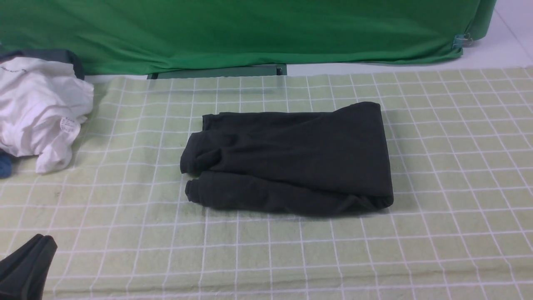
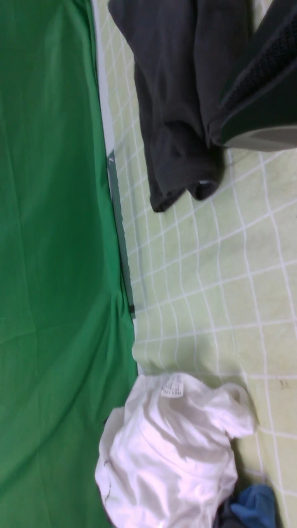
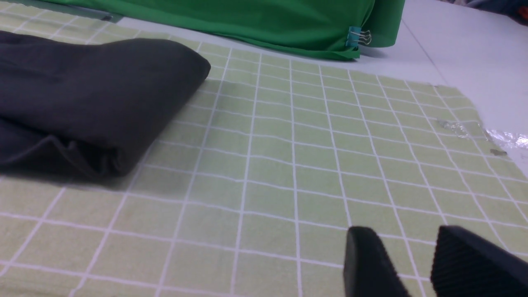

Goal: Fold a long-sleeved shirt over a green coffee tablecloth.

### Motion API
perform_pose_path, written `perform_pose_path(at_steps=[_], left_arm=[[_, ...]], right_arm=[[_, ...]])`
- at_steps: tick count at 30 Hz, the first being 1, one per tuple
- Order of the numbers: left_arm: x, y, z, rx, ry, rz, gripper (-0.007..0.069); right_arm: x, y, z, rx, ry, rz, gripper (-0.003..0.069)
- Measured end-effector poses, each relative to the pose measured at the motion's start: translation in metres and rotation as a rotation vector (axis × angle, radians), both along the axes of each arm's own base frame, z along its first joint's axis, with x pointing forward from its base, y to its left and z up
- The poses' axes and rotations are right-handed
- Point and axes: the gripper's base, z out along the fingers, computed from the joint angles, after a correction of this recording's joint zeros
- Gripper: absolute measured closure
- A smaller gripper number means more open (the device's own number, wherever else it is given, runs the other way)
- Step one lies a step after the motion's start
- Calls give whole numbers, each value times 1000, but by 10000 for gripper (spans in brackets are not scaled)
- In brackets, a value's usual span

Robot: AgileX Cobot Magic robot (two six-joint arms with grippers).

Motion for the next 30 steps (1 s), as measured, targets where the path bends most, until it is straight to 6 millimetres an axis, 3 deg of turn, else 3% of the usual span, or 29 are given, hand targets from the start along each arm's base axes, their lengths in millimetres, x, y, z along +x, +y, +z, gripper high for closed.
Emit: perform_pose_path(at_steps=[8,30], left_arm=[[0,3,-7,-17,79,55,610],[-1,3,-7,-21,84,57,610]], right_arm=[[0,0,0,0,0,0,417],[0,0,0,0,0,0,417]])
